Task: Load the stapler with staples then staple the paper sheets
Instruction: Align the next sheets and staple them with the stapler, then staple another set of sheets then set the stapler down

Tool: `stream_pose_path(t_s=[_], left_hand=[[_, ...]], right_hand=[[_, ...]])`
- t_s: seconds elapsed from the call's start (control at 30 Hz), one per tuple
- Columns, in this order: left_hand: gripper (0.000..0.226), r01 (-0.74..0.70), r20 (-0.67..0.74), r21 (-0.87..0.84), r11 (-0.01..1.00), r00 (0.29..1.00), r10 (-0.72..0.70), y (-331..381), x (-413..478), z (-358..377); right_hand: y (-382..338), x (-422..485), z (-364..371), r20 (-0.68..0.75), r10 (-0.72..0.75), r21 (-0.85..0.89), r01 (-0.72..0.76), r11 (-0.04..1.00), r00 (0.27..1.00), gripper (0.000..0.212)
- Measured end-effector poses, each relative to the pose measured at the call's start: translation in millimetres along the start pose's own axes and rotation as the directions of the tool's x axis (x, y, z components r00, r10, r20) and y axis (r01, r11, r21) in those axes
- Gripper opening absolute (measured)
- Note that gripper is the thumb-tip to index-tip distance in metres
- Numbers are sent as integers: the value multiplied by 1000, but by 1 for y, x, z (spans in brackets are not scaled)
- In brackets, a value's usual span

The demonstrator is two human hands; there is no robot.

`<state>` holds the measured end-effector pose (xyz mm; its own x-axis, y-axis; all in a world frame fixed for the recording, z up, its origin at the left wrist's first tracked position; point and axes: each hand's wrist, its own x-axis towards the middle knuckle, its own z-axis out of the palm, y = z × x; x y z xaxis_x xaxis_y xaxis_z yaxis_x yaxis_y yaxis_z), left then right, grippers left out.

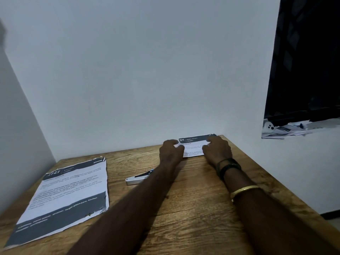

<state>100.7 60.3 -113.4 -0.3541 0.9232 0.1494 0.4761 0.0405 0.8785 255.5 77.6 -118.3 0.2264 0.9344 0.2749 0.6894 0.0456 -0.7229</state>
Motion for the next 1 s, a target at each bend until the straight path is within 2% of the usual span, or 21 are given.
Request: stream_pose_path(t_s=[0.07, 0.2, 0.33, 0.43, 0.63, 0.8, 1.0], left_hand=[[37, -14, -45, -114, 993, 999, 9, 2, -2, -2], [34, -10, -80, -327, 945, 997, -17, 2, -15, -16], [31, -52, -105, -423, 905, 994, 8, -1, -23, -35], [26, -108, -161, -420, 901, 986, 43, -4, -27, -54], [21, -166, -286, -326, 931, 956, 70, -23, -34, -96], [19, -144, -369, -259, 955, 929, 40, -48, -39, -135], [15, -75, -436, -192, 979, 900, -17, -76, -48, -182]], right_hand=[[-10, -5, 3, -10, -73, 65, 74, 995, 997, 18], [-37, -23, 5, -24, -159, 208, 161, 965, 987, 32], [-61, -42, 13, -20, -201, 329, 196, 924, 979, 30], [-78, -55, 22, -11, -221, 394, 207, 895, 975, 27], [-107, -78, 45, 30, -284, 411, 247, 877, 958, 25], [-132, -101, 67, 85, -315, 435, 249, 865, 945, 24], [-168, -132, 97, 223, -345, 468, 210, 858, 912, 26]])
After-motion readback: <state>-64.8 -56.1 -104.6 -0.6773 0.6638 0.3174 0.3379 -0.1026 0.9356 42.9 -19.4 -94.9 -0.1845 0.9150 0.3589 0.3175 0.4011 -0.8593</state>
